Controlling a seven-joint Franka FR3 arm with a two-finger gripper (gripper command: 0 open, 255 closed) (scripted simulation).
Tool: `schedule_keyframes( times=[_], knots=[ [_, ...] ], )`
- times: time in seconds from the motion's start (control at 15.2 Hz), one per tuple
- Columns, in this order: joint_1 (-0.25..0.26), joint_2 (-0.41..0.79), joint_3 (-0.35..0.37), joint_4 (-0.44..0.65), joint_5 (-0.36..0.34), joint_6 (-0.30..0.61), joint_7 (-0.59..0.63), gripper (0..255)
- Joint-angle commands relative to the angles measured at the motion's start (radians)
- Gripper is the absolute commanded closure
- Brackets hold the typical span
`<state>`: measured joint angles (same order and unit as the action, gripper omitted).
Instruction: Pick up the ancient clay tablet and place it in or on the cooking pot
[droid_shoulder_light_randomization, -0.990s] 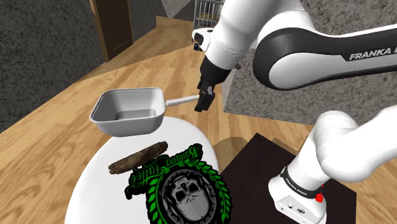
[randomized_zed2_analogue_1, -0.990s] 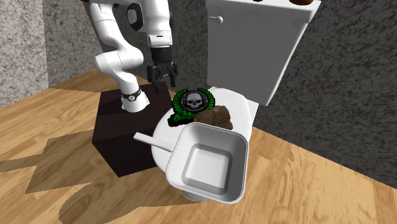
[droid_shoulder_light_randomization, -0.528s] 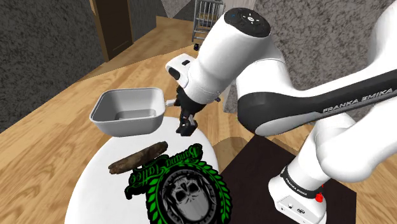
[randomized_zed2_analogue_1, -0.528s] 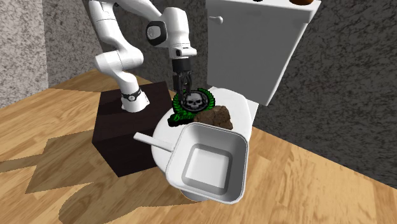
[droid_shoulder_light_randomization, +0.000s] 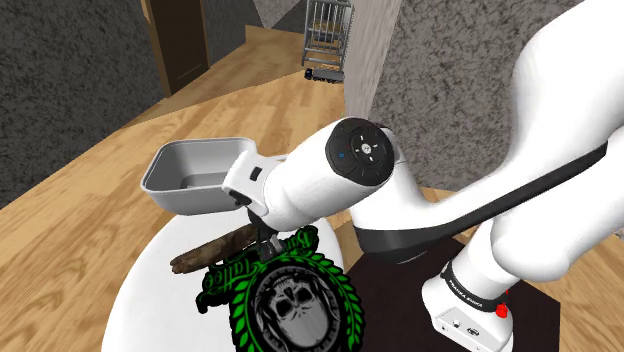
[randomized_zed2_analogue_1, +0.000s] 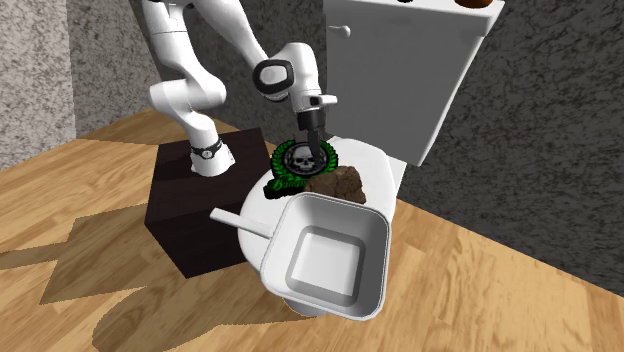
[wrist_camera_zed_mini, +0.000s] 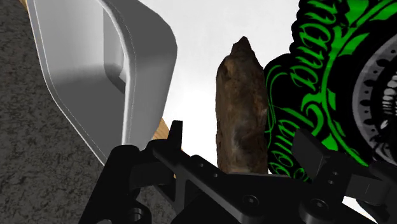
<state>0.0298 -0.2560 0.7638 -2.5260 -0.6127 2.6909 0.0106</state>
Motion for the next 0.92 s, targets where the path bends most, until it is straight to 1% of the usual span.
schedule_keyframes(
  times=[0.0, 0.26, 0.4, 0.46, 0.86],
  knots=[
    [-0.071, 0.062, 0.082, 0.016, -0.150, 0.028, 0.104, 0],
    [-0.142, 0.150, 0.128, 0.050, -0.306, 0.024, 0.213, 0],
    [-0.164, 0.200, 0.141, 0.070, -0.389, 0.012, 0.270, 0],
    [-0.168, 0.215, 0.141, 0.076, -0.412, 0.007, 0.285, 0],
    [-0.166, 0.215, 0.140, 0.076, -0.413, 0.007, 0.286, 0]
  ],
)
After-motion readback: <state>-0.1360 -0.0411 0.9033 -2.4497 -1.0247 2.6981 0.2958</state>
